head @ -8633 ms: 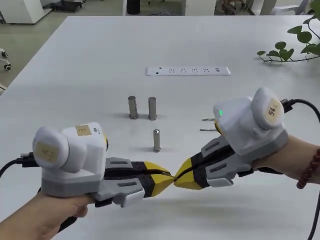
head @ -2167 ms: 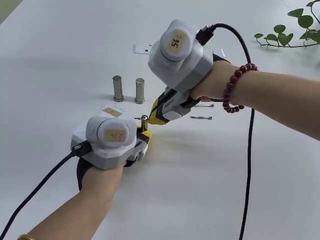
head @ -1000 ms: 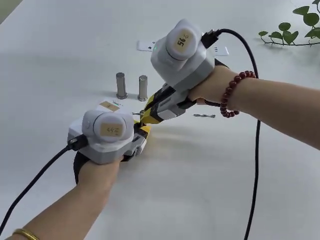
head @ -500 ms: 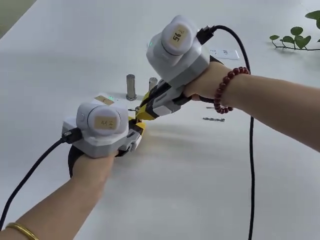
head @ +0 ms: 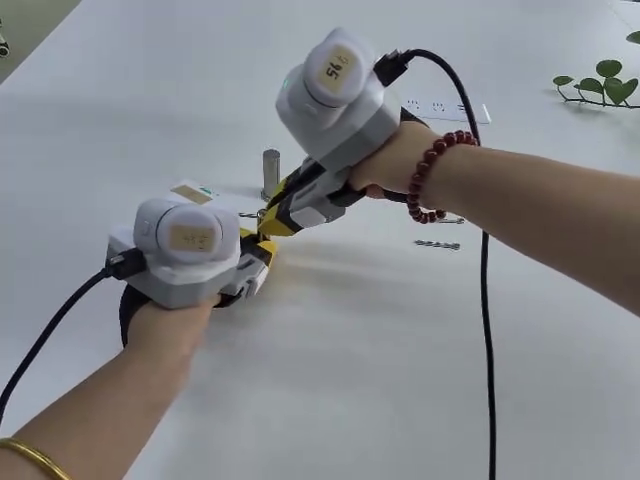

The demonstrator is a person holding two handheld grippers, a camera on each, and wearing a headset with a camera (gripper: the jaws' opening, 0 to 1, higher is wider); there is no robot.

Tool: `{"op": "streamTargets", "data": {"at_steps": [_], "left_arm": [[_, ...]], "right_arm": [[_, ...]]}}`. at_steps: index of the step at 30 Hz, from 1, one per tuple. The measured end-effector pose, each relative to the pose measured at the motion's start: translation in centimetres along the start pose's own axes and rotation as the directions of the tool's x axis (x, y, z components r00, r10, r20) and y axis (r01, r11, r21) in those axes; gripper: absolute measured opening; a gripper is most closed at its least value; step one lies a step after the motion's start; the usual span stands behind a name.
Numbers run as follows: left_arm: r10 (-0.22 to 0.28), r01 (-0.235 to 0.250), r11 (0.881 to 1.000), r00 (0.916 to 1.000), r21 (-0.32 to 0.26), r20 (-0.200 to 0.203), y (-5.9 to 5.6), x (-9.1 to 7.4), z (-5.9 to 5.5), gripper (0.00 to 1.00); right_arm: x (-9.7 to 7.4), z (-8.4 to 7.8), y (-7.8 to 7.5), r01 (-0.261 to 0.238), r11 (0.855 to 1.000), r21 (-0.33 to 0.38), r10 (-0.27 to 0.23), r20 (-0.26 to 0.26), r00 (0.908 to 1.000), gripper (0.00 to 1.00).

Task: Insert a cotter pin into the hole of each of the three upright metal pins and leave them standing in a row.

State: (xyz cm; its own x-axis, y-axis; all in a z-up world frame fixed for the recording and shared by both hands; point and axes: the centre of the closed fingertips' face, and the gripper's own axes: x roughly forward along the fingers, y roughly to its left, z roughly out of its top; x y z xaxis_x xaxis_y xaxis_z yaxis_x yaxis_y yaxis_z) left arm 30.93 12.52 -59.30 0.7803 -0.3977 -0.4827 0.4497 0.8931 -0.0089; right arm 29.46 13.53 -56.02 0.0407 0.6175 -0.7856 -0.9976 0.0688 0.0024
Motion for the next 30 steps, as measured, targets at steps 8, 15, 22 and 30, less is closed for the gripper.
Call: {"op": "streamTargets", "data": {"at_steps": [8,15,22,30], "left_arm": [[-0.008,0.008,1.0,1.0,-0.009,-0.001,-0.13,0.04,-0.18,0.07],[-0.01,0.01,1.0,1.0,-0.02,0.001,-0.14,0.07,-0.07,0.07],[-0.006,0.006,0.999,1.0,-0.047,-0.003,-0.19,0.0,-0.07,0.08],[-0.013,0.012,0.998,0.9998,-0.058,-0.015,-0.5,0.1,-0.39,0.12]], "right_arm": [[0.1,-0.19,-0.17,-0.008,1.0,0.003,0.008,-0.002,1.0,0.04],[-0.01,-0.14,-0.34,-0.001,1.0,0.006,0.001,-0.002,1.0,0.04],[0.08,-0.09,-0.37,0.0,1.0,0.011,0.0,-0.007,1.0,0.04],[0.18,-0.19,-0.4,0.004,0.999,0.034,-0.003,-0.009,1.0,0.05]]}}
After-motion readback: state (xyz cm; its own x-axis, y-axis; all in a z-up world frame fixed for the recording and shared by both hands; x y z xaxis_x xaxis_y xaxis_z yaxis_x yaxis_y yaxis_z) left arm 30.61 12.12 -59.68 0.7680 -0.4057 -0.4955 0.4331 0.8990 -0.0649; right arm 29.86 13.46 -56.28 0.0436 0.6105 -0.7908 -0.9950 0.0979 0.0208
